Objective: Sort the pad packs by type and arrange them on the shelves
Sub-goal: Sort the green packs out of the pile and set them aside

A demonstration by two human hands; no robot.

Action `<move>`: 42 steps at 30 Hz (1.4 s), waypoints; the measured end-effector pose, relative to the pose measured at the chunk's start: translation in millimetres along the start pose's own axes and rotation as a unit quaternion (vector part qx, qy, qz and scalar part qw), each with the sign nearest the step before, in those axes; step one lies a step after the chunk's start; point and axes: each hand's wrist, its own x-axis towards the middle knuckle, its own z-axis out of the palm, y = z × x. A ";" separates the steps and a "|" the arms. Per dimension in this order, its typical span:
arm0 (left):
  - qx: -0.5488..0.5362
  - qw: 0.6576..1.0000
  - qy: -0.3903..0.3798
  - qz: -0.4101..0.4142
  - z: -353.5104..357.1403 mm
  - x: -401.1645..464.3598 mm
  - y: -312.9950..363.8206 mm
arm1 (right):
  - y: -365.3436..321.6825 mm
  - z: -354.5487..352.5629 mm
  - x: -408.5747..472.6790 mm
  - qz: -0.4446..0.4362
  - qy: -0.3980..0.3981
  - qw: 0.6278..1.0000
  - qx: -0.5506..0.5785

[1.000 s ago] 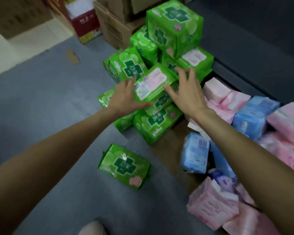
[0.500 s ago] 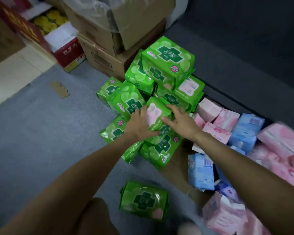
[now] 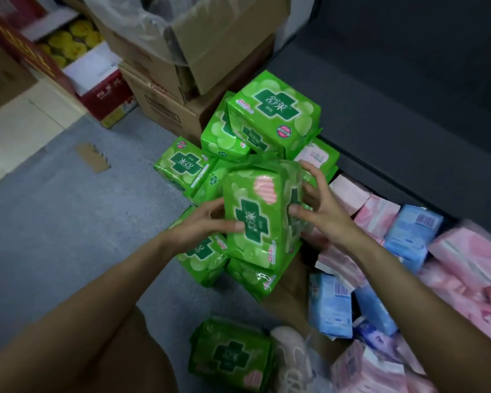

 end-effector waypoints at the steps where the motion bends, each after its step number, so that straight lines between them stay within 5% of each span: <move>1: 0.007 1.000 -0.014 -0.002 2.8 0.1 2.7 | -1.3 1.0 -2.6 0.013 0.007 1.000 0.014; 5: 0.017 1.000 -0.012 -0.004 14.2 -0.7 21.0 | -7.3 -8.7 -10.7 0.050 -0.015 0.996 0.072; 9: 0.063 0.995 0.081 -0.005 20.1 0.3 46.7 | -21.5 -31.5 -19.5 0.095 -0.028 0.994 0.046; 16: 0.100 0.951 0.289 0.036 -1.1 31.9 106.0 | -54.3 -69.2 -37.8 0.045 0.095 0.974 -0.200; 19: 0.052 0.948 0.309 -0.054 -8.6 59.4 126.8 | -63.9 -88.8 -39.7 0.016 0.175 0.949 -0.262; 22: 0.020 0.953 0.237 -0.187 1.4 83.8 132.1 | -70.5 -106.2 -39.5 0.006 0.223 0.931 -0.288; 25: -0.044 0.937 0.268 -0.219 21.9 106.5 125.6 | -72.9 -114.7 -39.0 0.012 0.234 0.924 -0.304; 30: -0.108 0.918 0.332 -0.190 29.5 123.1 132.0 | -88.2 -119.5 -31.3 0.031 0.258 0.898 -0.355; 35: -0.124 0.941 0.276 -0.151 23.7 113.0 134.6 | -97.5 -123.9 -27.5 0.057 0.278 0.889 -0.360; 42: -0.056 0.947 0.315 0.037 1.0 78.2 184.3 | -150.7 -119.6 -24.0 0.016 0.264 0.884 -0.385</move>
